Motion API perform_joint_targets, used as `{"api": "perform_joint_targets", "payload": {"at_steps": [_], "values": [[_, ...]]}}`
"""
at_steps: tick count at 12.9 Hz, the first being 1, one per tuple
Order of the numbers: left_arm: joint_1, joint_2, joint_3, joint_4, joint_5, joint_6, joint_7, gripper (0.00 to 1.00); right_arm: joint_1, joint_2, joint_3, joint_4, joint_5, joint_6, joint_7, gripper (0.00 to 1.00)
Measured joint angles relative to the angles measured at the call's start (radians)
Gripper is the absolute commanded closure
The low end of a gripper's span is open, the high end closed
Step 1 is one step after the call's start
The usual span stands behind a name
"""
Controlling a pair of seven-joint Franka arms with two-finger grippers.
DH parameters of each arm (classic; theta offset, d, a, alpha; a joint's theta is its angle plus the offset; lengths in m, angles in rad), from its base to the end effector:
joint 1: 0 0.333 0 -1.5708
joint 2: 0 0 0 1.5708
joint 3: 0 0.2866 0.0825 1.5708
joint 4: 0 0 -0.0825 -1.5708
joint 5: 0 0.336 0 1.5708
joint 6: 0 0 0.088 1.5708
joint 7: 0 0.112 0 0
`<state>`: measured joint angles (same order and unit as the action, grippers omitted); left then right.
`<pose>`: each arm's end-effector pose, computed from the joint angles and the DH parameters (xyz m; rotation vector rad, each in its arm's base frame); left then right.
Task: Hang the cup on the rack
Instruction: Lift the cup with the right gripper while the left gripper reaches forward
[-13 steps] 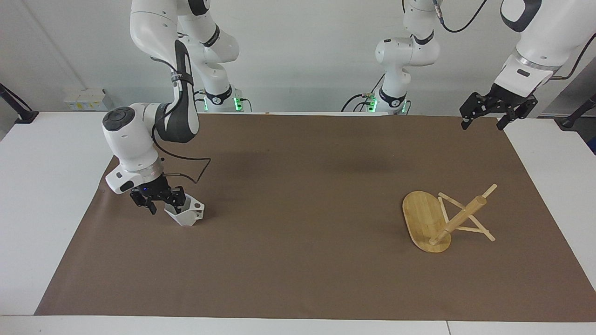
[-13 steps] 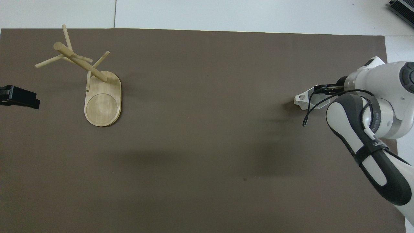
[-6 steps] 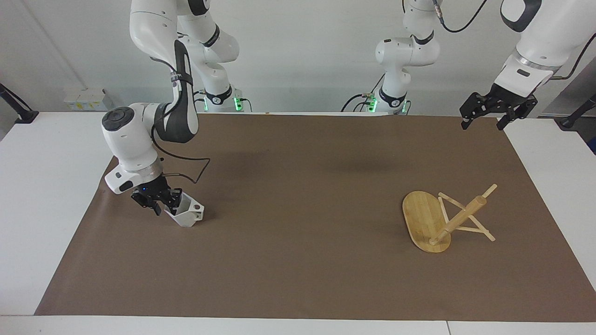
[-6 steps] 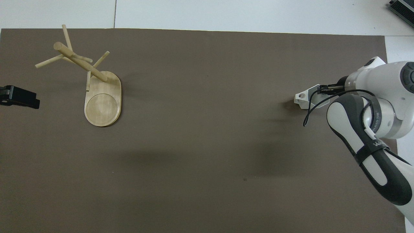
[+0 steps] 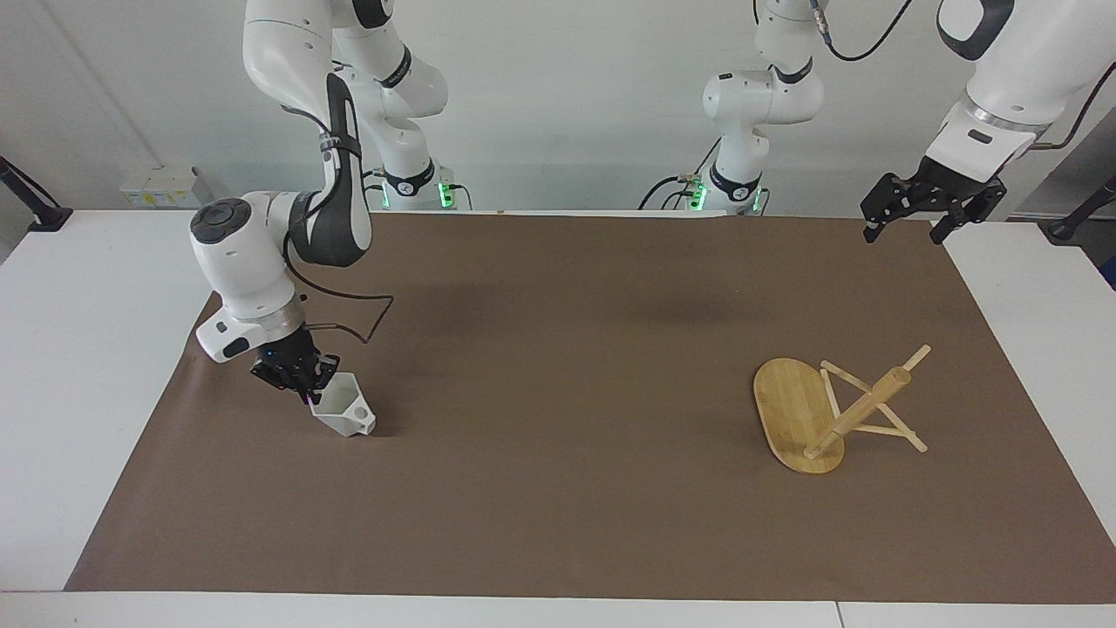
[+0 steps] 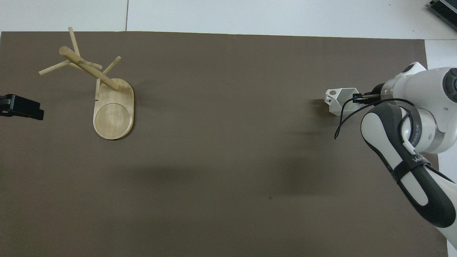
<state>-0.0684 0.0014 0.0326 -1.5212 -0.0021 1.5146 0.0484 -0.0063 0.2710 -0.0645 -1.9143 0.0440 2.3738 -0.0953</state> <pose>0.5013 -0.0182 0.6054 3.1367 -0.1323 -0.0125 0.5844 -0.0388 0.3675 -3.1267 0.0004 -0.2978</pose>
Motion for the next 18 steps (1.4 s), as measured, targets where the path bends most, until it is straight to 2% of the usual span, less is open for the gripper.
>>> {"api": "perform_joint_targets", "payload": {"at_steps": [5, 8, 10, 14, 15, 18], "values": [[0.0, 0.0, 0.0, 0.0, 0.0, 0.0, 0.0, 0.0, 0.0, -0.001, 0.0, 0.001, 0.0, -0.005, 0.0, 1.0], [0.0, 0.0, 0.0, 0.0, 0.0, 0.0, 0.0, 0.0, 0.001, -0.002, 0.01, 0.015, 0.0, -0.059, 0.0, 1.0], [0.0, 0.0, 0.0, 0.0, 0.0, 0.0, 0.0, 0.0, 0.004, -0.005, 0.041, 0.07, 0.0, -0.175, 0.0, 1.0], [0.0, 0.0, 0.0, 0.0, 0.0, -0.002, 0.0, 0.0, 0.012, -0.045, 0.101, 0.256, 0.006, -0.447, 0.0, 1.0], [0.0, -0.001, 0.0, -0.001, 0.0, -0.004, 0.0, 0.0, 0.013, -0.062, 0.116, 0.272, 0.037, -0.47, 0.0, 1.0], [0.0, -0.001, 0.0, -0.003, 0.0, -0.01, 0.0, 0.0, 0.014, -0.093, 0.133, 0.281, 0.251, -0.481, 0.0, 1.0]]}}
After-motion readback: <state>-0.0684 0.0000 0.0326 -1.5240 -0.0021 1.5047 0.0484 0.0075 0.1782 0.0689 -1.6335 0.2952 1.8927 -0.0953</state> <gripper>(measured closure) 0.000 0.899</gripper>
